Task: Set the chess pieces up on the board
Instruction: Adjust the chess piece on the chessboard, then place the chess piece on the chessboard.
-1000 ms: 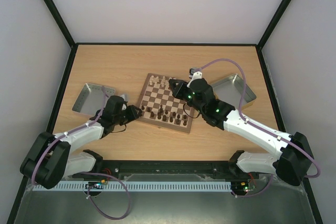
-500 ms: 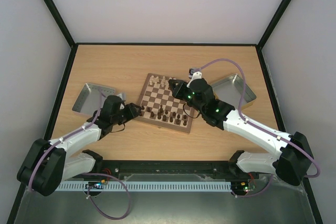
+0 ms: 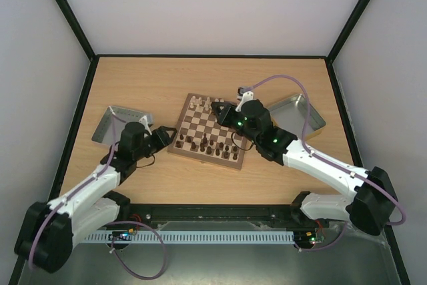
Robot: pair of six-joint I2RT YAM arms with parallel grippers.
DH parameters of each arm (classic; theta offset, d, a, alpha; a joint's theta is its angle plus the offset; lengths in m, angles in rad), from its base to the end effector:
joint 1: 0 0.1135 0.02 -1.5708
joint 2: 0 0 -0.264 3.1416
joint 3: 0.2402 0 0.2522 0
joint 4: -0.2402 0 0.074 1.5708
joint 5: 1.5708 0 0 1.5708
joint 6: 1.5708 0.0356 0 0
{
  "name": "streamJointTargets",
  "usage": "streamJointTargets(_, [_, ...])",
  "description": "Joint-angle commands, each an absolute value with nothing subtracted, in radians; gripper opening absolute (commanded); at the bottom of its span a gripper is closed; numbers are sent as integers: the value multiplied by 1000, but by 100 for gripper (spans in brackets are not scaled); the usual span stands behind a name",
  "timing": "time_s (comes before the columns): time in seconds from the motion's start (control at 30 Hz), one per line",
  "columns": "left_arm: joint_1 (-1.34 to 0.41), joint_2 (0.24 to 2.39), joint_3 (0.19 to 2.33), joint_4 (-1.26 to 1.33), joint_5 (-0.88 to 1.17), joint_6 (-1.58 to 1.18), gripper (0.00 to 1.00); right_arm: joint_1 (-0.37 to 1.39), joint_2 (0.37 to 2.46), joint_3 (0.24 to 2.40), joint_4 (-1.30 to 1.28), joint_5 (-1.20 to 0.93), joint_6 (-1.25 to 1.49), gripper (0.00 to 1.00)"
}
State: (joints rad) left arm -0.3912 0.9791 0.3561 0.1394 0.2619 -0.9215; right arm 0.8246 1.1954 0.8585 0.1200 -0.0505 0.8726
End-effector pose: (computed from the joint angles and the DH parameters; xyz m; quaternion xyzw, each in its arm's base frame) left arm 0.1838 -0.0858 0.1880 -0.1572 0.8366 -0.4015 0.3381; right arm 0.1896 0.2077 0.3112 0.0029 0.7794 0.4829 0.3992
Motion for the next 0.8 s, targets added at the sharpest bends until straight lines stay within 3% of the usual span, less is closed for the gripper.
streamJointTargets(0.0, [-385, 851, 385, 214, 315, -849, 58, 822, 1234, 850, 235, -133, 925, 12])
streamJointTargets(0.3, [-388, 922, 461, 529, 684, -976, 66, 837, 1330, 868, 439, -291, 1120, 12])
streamJointTargets(0.53, [-392, 970, 479, 668, 785, -1064, 67, 863, 1363, 874, 475, -328, 1151, 12])
streamJointTargets(0.6, [-395, 983, 486, 677, 796, -1074, 63, 868, 1369, 874, 480, -336, 1156, 12])
streamJointTargets(0.77, [-406, 1016, 494, 689, 811, -1082, 40, 871, 1376, 874, 489, -347, 1165, 12])
